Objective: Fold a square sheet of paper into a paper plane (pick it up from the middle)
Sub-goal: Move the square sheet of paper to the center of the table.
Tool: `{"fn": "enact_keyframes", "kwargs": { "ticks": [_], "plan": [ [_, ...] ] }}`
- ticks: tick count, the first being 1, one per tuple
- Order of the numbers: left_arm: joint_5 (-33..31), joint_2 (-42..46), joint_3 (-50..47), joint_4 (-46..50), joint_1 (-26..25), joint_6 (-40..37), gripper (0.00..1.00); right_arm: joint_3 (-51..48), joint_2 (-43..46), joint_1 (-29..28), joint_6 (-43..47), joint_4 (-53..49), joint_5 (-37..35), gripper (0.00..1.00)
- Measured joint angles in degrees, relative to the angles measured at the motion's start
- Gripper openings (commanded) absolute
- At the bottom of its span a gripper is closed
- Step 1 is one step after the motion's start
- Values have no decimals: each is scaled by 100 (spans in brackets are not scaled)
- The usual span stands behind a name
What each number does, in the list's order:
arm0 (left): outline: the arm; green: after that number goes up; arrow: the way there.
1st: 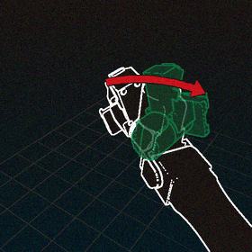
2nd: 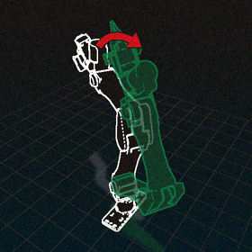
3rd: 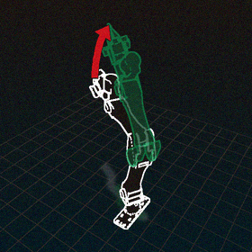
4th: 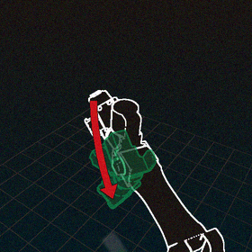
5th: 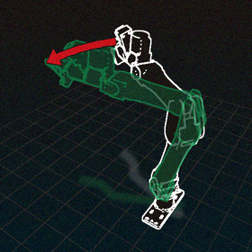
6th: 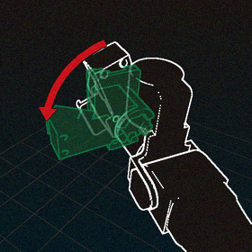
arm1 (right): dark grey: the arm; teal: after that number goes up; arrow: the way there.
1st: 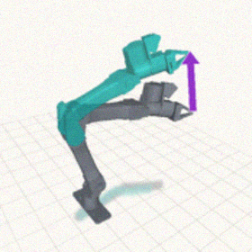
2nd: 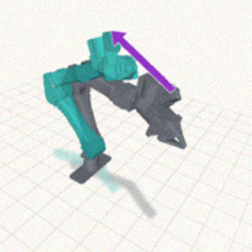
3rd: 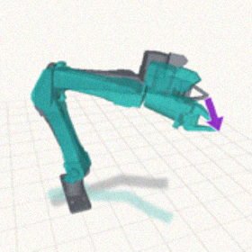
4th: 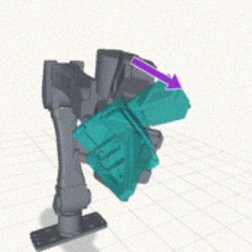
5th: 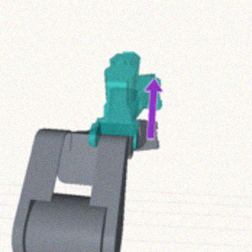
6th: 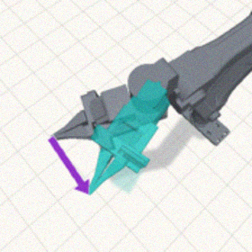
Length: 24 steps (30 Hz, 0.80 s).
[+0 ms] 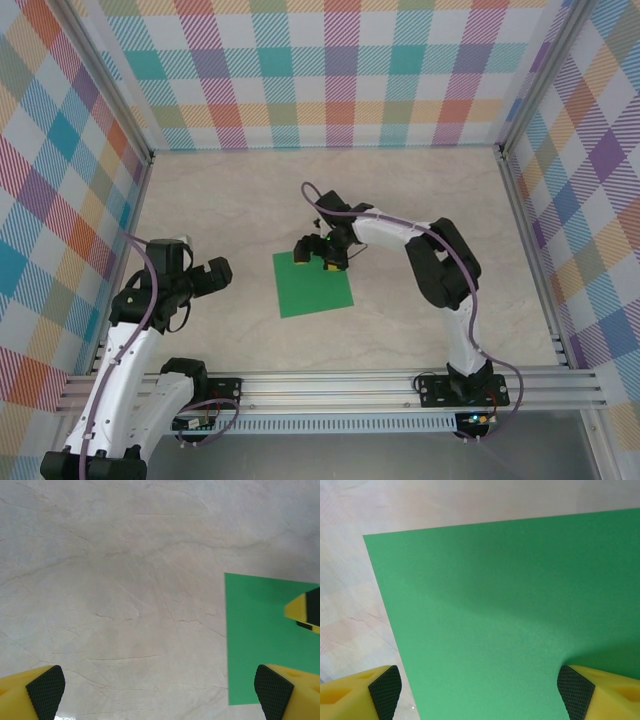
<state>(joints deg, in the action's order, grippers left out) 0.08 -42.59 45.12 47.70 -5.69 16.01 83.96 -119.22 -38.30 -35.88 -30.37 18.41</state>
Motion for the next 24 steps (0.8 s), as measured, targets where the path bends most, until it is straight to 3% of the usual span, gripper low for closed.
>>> {"fn": "enact_keyframes", "kwargs": {
  "ticks": [8,16,24],
  "plan": [
    [380,-210,2,-9,0,-68,100,-688,581,557,372,-240,-160,87],
    [610,-105,0,-57,0,-85,100,-688,831,442,354,-225,140,87],
    [1853,-328,-170,-651,0,417,100,-938,868,181,212,50,260,87]
  ]
}}
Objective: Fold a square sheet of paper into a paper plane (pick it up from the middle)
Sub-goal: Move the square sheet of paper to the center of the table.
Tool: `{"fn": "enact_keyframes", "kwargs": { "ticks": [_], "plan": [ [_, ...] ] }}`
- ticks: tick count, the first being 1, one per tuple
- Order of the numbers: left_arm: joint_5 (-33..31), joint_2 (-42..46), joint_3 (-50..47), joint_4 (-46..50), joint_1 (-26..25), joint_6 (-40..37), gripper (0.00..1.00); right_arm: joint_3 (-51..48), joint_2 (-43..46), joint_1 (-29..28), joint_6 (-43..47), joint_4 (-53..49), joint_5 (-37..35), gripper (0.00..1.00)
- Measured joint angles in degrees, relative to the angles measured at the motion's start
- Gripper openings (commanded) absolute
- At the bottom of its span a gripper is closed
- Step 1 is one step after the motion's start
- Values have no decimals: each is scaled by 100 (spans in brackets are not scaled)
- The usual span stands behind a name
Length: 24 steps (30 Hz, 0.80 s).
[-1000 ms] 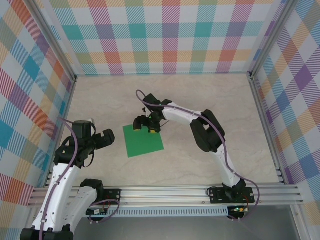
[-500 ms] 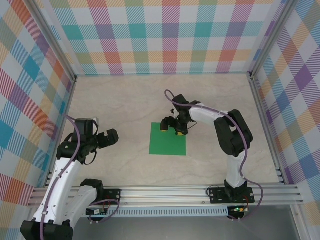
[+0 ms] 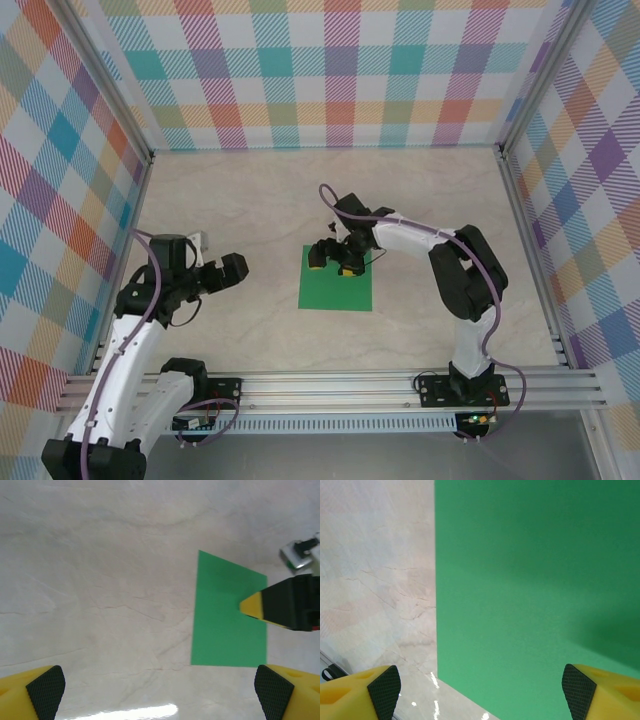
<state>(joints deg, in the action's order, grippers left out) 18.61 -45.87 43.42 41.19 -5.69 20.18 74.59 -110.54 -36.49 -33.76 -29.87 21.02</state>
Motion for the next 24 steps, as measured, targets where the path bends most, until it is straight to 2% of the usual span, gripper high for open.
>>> {"fn": "enact_keyframes", "kwargs": {
  "ticks": [4,8,16,24],
  "plan": [
    [479,-293,-470,-577,-166,603,100,-372,7,7,-31,136,15,87],
    [461,-479,-708,-957,-752,1091,100,-468,76,17,-22,258,-20,87],
    [-149,-1139,-726,-1781,-2238,1775,100,-785,323,118,13,409,-151,87],
    [-717,-2295,-457,-2225,-3250,2072,100,-1088,680,354,129,136,-538,88]
  ]
}}
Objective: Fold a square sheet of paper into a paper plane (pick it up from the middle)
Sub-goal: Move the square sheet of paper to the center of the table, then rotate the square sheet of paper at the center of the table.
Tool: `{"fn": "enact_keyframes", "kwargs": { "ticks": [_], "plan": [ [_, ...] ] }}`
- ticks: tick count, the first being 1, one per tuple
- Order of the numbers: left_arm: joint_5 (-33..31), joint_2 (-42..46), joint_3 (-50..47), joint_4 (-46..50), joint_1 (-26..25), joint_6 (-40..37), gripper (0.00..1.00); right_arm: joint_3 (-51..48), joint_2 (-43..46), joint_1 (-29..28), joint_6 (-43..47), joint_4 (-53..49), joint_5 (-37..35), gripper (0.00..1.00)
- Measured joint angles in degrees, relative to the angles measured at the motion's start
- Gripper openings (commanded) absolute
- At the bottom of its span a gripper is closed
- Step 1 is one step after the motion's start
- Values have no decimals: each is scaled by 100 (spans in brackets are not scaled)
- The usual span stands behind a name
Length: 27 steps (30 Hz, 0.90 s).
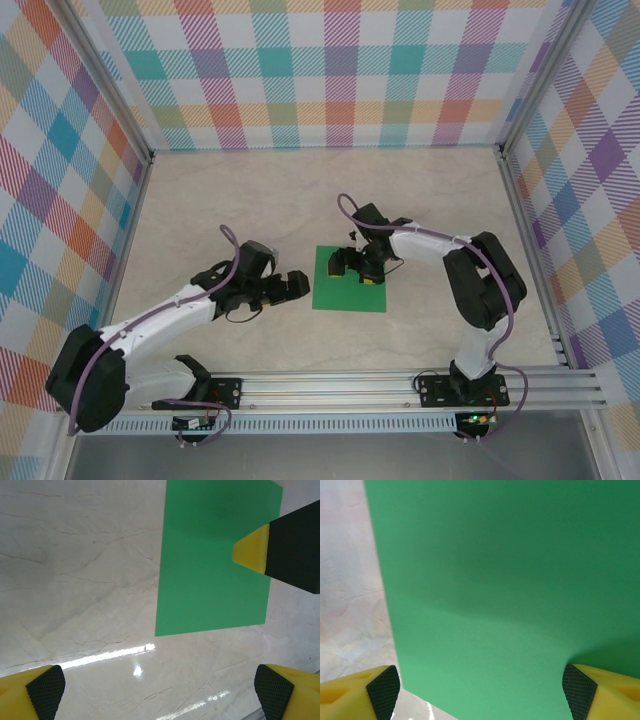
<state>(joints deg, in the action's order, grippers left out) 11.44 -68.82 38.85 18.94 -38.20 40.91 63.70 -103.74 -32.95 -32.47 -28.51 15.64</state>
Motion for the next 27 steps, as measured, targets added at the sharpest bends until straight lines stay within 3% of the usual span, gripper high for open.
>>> {"fn": "enact_keyframes", "kwargs": {
  "ticks": [10,18,27],
  "plan": [
    [-411,-1049,570,-730,-787,197,100,-15,782,37,46,-533,-433,97],
    [-761,-892,560,-852,-824,302,100,101,1672,37,181,-1062,-1462,100],
    [-1440,-164,186,-1060,-822,627,100,-225,2586,39,61,-686,-2249,100]
  ]
}}
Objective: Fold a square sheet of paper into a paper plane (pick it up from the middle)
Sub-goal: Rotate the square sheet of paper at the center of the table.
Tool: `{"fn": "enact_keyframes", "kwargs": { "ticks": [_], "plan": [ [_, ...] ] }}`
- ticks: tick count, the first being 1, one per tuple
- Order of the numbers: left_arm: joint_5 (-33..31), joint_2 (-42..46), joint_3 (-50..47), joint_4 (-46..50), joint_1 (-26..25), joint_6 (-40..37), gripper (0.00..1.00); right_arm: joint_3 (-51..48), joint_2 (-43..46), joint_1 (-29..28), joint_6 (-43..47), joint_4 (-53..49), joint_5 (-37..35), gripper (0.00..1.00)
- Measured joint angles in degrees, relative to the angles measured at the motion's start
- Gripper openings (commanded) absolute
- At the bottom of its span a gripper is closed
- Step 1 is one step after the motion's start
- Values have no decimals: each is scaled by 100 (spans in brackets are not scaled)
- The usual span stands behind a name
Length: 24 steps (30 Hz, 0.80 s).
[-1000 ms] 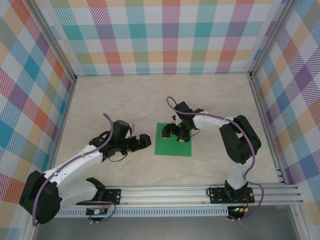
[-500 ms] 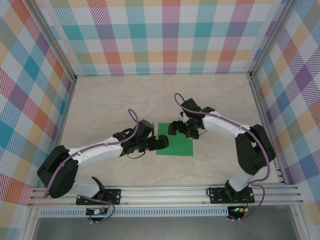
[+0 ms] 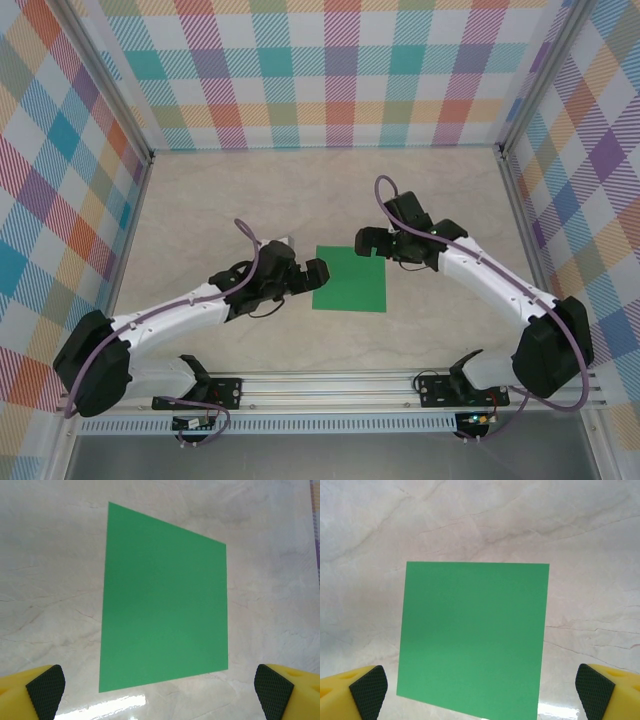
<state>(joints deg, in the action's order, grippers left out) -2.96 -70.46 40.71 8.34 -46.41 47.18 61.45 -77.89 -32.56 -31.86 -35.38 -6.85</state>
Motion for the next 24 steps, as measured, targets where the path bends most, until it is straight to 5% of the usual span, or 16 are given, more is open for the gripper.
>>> {"fn": "enact_keyframes", "kwargs": {
  "ticks": [11,24],
  "plan": [
    [-551,133,-468,-186,7,647,100,70,-1276,44,-173,-28,1001,100],
    [232,-619,-505,-750,87,879,100,868,-1987,-282,-72,-675,857,100]
  ]
}}
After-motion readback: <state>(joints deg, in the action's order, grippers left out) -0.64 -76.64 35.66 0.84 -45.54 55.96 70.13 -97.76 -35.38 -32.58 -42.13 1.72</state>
